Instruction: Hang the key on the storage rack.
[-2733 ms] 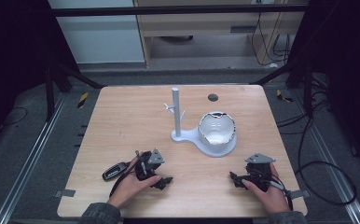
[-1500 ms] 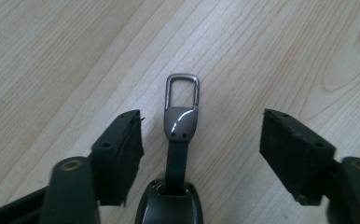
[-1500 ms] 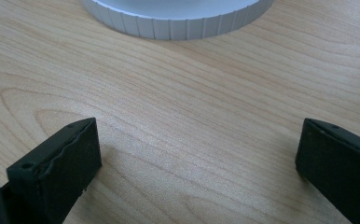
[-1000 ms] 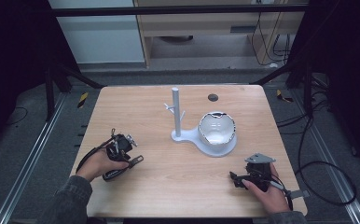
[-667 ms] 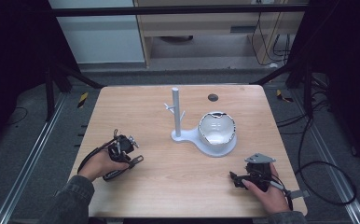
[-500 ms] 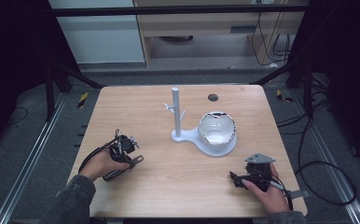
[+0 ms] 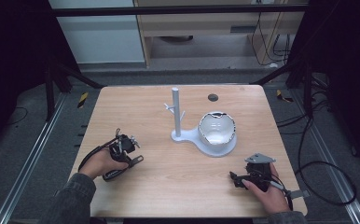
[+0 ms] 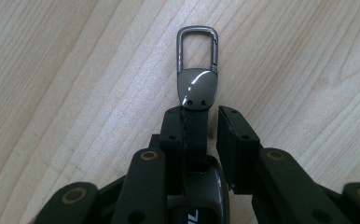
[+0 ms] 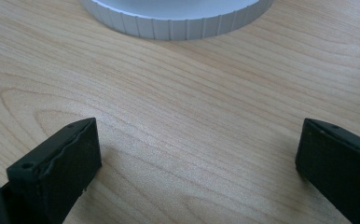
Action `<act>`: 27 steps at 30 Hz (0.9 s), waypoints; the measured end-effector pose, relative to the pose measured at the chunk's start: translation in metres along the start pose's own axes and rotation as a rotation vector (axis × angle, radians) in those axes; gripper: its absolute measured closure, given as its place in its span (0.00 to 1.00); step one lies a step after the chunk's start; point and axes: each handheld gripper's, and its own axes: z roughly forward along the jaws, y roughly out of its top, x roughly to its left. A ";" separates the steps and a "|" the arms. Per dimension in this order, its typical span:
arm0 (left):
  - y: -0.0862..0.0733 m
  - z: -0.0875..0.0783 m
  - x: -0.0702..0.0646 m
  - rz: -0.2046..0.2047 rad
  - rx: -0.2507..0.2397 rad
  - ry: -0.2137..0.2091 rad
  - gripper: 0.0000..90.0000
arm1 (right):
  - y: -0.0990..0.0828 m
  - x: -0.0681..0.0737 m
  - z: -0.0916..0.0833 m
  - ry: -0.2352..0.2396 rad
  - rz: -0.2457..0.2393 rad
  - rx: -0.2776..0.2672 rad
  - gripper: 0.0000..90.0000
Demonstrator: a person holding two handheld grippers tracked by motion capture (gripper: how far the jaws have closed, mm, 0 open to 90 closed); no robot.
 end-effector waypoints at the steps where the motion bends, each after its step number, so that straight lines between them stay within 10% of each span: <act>1: 0.000 0.000 0.000 -0.002 0.001 0.000 0.80 | 0.000 0.000 0.000 0.000 0.001 0.000 0.00; 16: -0.001 0.000 -0.001 0.007 -0.005 0.022 0.88 | 0.000 0.000 0.000 0.002 0.000 0.000 0.00; 27: -0.021 -0.007 0.000 -0.064 -0.162 0.044 0.89 | 0.000 0.000 0.000 -0.001 0.001 0.000 0.00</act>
